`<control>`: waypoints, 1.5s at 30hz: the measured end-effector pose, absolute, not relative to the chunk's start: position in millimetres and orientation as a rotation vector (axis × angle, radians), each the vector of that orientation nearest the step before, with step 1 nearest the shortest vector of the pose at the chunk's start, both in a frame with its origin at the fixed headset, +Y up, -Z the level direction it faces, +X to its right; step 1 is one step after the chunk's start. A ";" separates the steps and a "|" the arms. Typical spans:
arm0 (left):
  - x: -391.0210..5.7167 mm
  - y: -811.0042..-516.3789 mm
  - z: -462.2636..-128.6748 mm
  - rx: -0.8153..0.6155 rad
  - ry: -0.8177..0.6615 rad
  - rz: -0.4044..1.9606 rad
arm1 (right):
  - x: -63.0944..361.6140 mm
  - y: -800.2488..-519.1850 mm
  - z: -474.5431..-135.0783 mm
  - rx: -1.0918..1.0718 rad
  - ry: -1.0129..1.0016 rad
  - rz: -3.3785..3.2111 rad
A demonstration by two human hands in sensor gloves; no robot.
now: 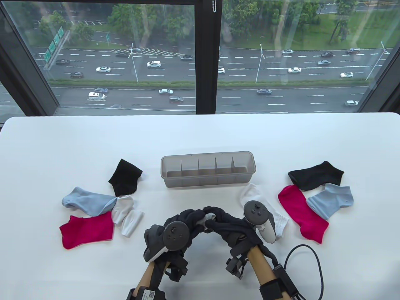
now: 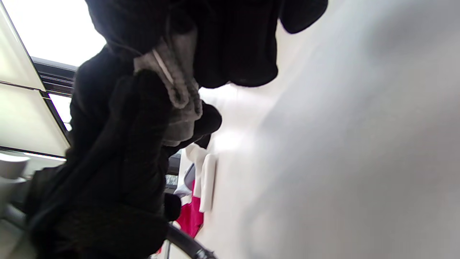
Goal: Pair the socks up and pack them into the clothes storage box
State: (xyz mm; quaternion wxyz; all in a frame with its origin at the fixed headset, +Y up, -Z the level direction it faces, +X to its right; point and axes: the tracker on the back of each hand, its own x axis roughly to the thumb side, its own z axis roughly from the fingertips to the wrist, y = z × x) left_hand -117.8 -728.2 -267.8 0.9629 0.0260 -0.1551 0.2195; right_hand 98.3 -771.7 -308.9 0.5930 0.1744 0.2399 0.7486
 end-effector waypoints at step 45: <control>-121.9 -713.9 -259.0 0.269 -0.224 0.474 | 93.4 -751.5 -300.6 0.405 0.230 2.214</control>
